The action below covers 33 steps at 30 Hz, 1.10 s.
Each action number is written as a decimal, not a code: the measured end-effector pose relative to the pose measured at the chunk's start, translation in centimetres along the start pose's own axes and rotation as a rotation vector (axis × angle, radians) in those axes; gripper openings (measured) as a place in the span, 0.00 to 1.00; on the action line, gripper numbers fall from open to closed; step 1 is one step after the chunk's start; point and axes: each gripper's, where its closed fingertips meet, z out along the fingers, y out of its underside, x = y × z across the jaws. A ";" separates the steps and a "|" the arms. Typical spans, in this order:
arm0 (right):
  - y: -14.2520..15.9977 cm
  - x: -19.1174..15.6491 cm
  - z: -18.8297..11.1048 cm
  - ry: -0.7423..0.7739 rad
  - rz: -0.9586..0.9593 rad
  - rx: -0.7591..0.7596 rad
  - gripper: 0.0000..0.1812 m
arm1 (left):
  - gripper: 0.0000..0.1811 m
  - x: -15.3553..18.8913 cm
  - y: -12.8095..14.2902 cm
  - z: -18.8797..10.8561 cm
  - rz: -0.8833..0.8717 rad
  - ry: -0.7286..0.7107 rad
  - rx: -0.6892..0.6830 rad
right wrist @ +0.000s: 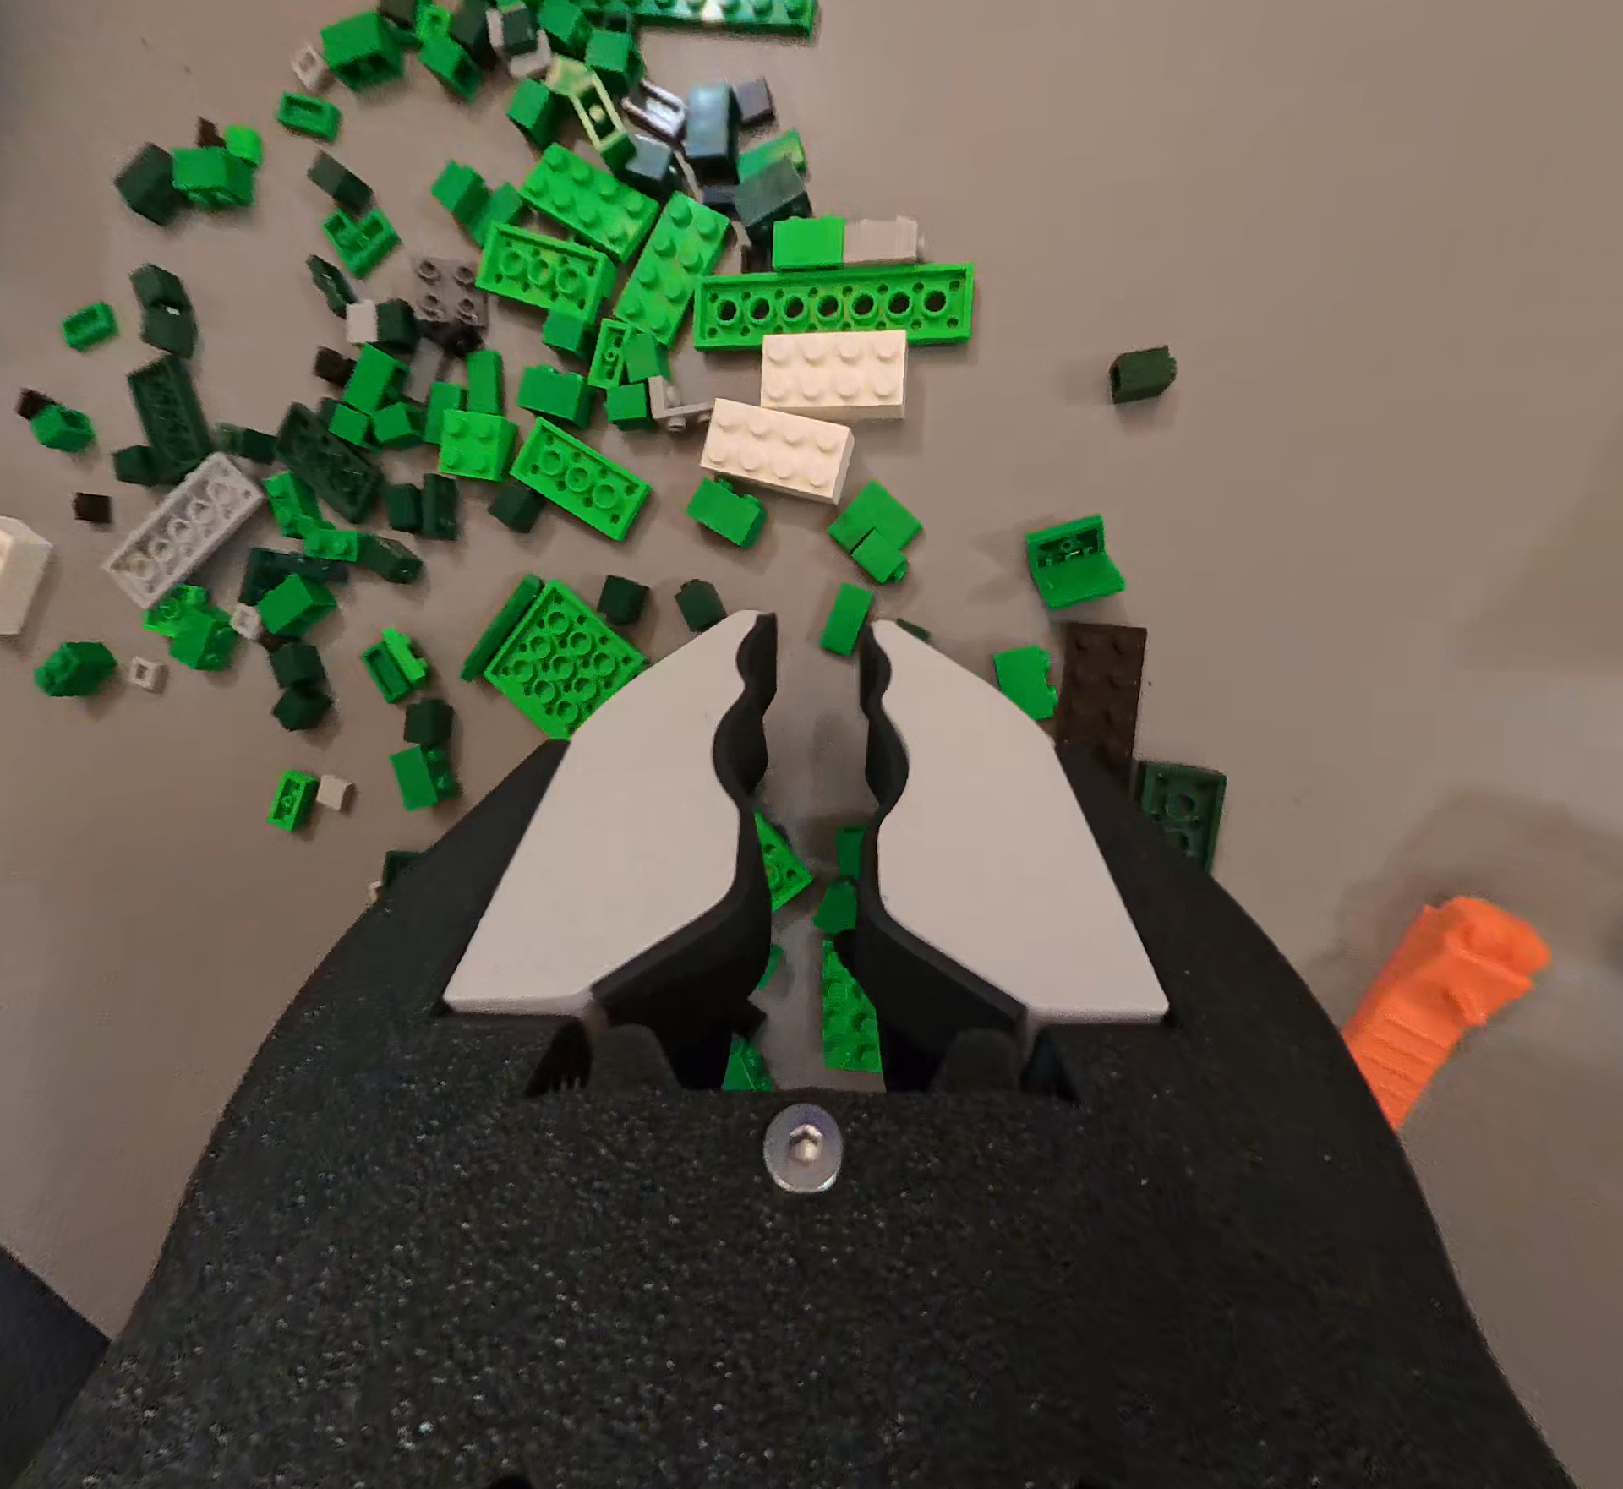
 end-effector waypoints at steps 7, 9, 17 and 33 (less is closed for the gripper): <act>0.0 1.0 0.9 0.117 -0.062 -0.135 0.11 | 0.00 0.1 0.0 0.0 -0.005 0.005 0.000; 0.1 1.0 1.0 0.156 -0.096 -0.158 0.11 | 0.00 0.1 0.0 0.0 -0.006 0.008 -0.001; -0.3 -0.4 1.2 0.159 -0.173 -0.189 0.10 | 0.00 0.2 0.0 0.1 -0.004 0.013 -0.002; -0.3 -0.3 1.0 0.086 -0.194 -0.129 0.04 | 0.00 0.4 0.0 0.1 -0.001 0.025 -0.002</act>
